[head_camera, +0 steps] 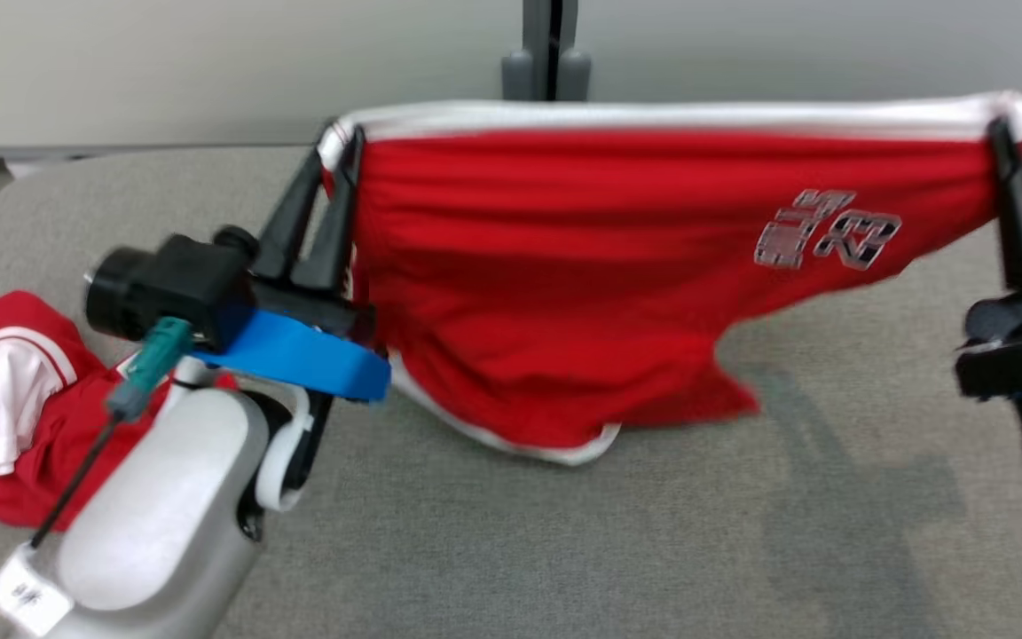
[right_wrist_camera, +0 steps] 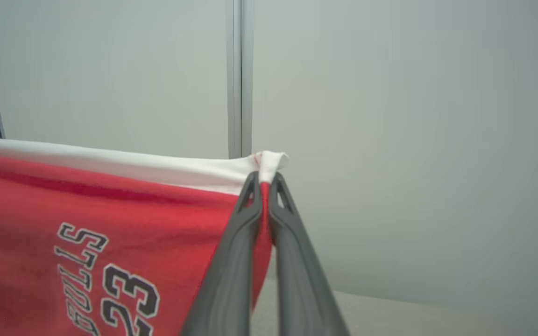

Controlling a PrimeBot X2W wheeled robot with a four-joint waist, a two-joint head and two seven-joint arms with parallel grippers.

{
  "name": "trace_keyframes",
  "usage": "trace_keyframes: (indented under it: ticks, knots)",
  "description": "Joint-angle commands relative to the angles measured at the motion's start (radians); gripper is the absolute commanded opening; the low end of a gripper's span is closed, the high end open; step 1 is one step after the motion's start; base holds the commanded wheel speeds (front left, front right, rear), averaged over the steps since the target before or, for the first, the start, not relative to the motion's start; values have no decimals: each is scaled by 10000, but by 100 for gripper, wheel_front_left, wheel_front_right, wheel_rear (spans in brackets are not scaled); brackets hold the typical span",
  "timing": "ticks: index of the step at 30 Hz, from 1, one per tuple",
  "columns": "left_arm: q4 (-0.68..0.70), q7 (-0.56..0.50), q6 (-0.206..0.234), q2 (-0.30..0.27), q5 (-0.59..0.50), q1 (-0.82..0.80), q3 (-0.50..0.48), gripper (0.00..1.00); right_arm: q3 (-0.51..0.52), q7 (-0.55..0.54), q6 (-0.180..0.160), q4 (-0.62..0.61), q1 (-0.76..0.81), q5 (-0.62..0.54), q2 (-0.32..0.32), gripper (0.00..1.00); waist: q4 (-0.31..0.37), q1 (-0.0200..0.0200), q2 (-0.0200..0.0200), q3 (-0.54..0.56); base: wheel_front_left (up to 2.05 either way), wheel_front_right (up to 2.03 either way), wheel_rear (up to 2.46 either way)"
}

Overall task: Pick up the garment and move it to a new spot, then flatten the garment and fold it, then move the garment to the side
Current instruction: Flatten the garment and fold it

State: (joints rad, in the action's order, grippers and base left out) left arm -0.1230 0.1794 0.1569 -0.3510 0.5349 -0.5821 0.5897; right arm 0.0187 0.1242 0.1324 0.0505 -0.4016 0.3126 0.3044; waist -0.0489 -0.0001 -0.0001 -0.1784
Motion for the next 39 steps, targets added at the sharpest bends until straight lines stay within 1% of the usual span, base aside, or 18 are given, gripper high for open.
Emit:
trace_keyframes:
  ticks: [1,5,7,9,13,17,20,22,25,27,30,34,36,39]
  knots:
    - [312,109,219,-248,-94,-250,-285,0,289,-70,-30,-446,-81,-124,184,0,289,1,1,347,0,0,0]
    - [1930,89,642,-631,-291,-537,-796,0,963,-792,-38,-2550,-393,-429,317,0,448,1,1,629,0,0,0]
    - [2656,-32,858,-795,-373,-692,-1000,0,1248,-1270,-39,-3296,-583,-528,422,0,496,1,1,696,0,0,0]
    - [3250,-169,1008,-921,-447,-861,-1162,0,1526,-1681,-41,-3787,-823,-521,538,0,532,1,1,707,0,0,0]
    - [3811,-445,1119,-1013,-474,-1107,-1269,0,1789,-2253,-43,-4060,-1326,-298,728,0,592,1,1,630,0,0,0]
    - [3723,-598,1004,-833,-257,-1373,-1214,0,1694,-2480,-43,-3643,-1808,-18,881,0,629,1,1,348,0,0,0]
    - [3060,-712,747,-626,98,-1647,-1160,0,1413,-2489,-43,-2940,-2313,212,981,0,667,1,1,-58,0,0,0]
    - [2297,-646,540,-427,372,-1955,-1218,0,1099,-2380,-43,-2279,-2722,310,1005,0,710,1,1,-399,0,0,0]
    - [693,-256,121,51,732,-2595,-1297,0,610,-2062,-43,-934,-3606,421,1038,0,730,1,1,-862,0,0,0]
    - [-629,31,-368,606,1223,-3112,-1336,0,293,-1743,-43,13,-4317,403,1008,0,714,1,1,-1115,0,0,0]
    - [-2529,545,-837,1096,1337,-4193,-1578,0,-239,-1114,-41,1314,-5504,316,707,0,781,1,1,-1368,0,0,0]
    - [-4695,832,-1283,1549,1071,-5392,-1941,0,-933,-133,-38,3084,-6996,312,223,0,956,1,1,-1462,0,0,0]
    - [-5502,858,-1403,1768,877,-5622,-2214,0,-1383,224,-34,4064,-7403,420,-124,0,1021,1,1,-1460,0,0,0]
    - [-6605,856,-1537,2069,591,-5156,-2652,0,-2232,582,-26,5559,-7417,370,-577,0,1054,1,1,-1448,0,0,0]
